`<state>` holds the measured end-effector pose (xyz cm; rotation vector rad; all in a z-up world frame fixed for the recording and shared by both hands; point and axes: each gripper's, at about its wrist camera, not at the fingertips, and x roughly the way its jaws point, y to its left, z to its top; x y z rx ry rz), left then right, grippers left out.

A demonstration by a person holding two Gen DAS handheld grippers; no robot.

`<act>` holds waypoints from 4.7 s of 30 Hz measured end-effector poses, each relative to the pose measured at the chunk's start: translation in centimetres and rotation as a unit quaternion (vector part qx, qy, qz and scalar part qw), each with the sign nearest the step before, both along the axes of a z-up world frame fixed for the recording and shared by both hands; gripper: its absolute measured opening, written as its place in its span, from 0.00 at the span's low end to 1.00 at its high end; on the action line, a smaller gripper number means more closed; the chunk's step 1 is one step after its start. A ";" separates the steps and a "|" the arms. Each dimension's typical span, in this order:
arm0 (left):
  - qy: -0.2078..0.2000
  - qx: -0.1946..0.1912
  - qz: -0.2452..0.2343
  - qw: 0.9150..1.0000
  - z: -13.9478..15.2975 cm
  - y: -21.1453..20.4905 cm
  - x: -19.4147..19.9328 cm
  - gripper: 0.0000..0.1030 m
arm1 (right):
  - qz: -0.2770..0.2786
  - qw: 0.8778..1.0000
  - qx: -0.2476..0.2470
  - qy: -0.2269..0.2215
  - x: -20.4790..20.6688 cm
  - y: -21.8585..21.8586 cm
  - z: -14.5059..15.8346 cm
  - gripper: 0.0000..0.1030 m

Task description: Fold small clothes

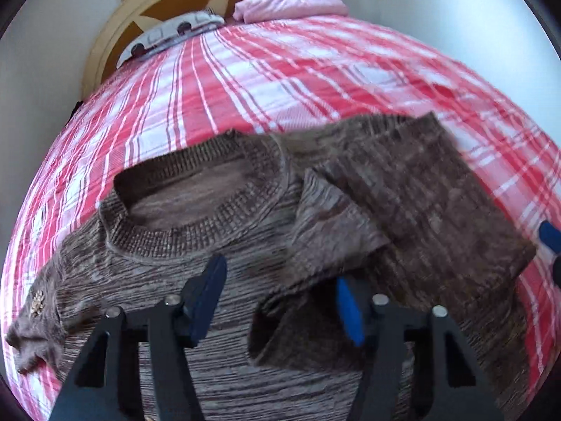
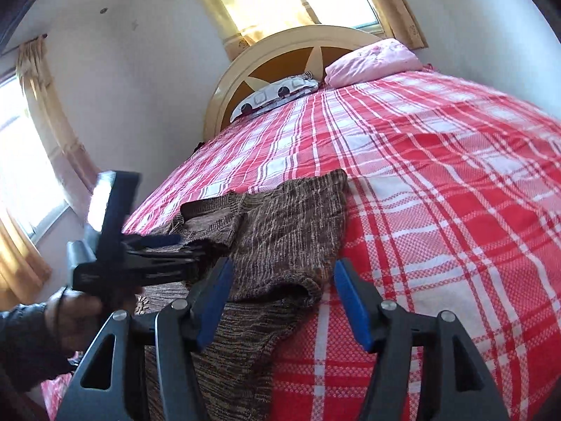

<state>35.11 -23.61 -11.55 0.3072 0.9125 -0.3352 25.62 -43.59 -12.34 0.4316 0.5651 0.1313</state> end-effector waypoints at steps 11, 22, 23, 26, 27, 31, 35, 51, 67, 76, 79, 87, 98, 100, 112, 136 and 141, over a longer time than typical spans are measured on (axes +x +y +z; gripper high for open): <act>0.030 -0.069 -0.003 0.997 1.2 1.4 0.8 0.09 | 0.010 1.000 -0.020 0.018 0.8 0.8 -0.4 0.59; 0.048 -0.156 0.039 0.986 3.6 7.0 2.1 0.09 | 0.009 1.000 -0.012 0.018 0.8 0.4 -0.7 0.59; 0.050 -0.159 0.043 0.985 3.6 7.5 2.2 0.09 | 0.009 1.000 -0.011 0.018 0.8 0.4 -0.7 0.59; 0.065 -0.168 0.060 0.982 2.5 9.0 2.8 0.09 | 0.010 1.000 -0.012 0.020 0.8 0.4 -0.7 0.59; 0.071 -0.171 0.065 0.981 2.0 9.4 3.1 0.09 | 0.010 1.000 -0.012 0.021 0.9 0.4 -0.8 0.59; 0.094 -0.174 0.076 0.977 -0.2 10.1 3.5 0.09 | 0.015 0.999 -0.013 0.029 1.1 0.5 -1.0 0.59; 0.104 -0.187 0.075 0.974 -1.1 10.3 3.6 0.09 | 0.016 0.999 -0.025 0.028 1.0 1.0 -0.7 0.59; 0.079 -0.152 0.108 0.979 -0.7 13.5 3.0 0.25 | 0.115 0.990 -0.058 0.056 3.4 6.0 -1.0 0.65; 0.040 -0.055 0.060 0.996 -1.2 9.9 -0.4 0.09 | 0.115 0.991 -0.067 0.025 2.5 6.5 -0.2 0.65; 0.026 -0.042 0.061 0.997 -1.2 10.1 -1.1 0.09 | 0.119 0.985 -0.095 0.082 3.8 7.4 -1.5 0.68; 0.026 -0.042 0.066 0.997 -1.3 10.2 -1.1 0.11 | 0.147 0.984 -0.087 0.044 2.8 7.9 -0.5 0.68; 0.016 -0.047 0.075 0.996 -1.2 10.9 -1.6 0.16 | 0.135 0.988 -0.064 0.032 2.4 6.9 -0.4 0.68; 0.008 -0.020 0.089 0.996 -1.3 11.0 -1.6 0.36 | 0.126 0.986 -0.095 0.051 2.6 7.7 -1.1 0.68; 0.004 -0.019 0.092 0.996 -1.4 11.3 -1.5 0.43 | 0.116 0.987 -0.096 0.048 2.5 7.5 -0.9 0.68; 0.005 -0.048 0.100 0.994 -1.8 12.3 -1.4 0.56 | 0.095 0.979 -0.174 0.052 2.2 9.8 0.7 0.68; -0.065 -0.030 0.187 0.980 3.3 27.9 -5.7 0.74 | 0.219 0.933 -0.249 0.141 10.1 26.3 -1.7 0.27; -0.056 -0.015 0.240 0.969 2.3 33.5 -5.6 0.75 | 0.230 0.928 -0.262 0.129 9.4 27.2 -1.8 0.27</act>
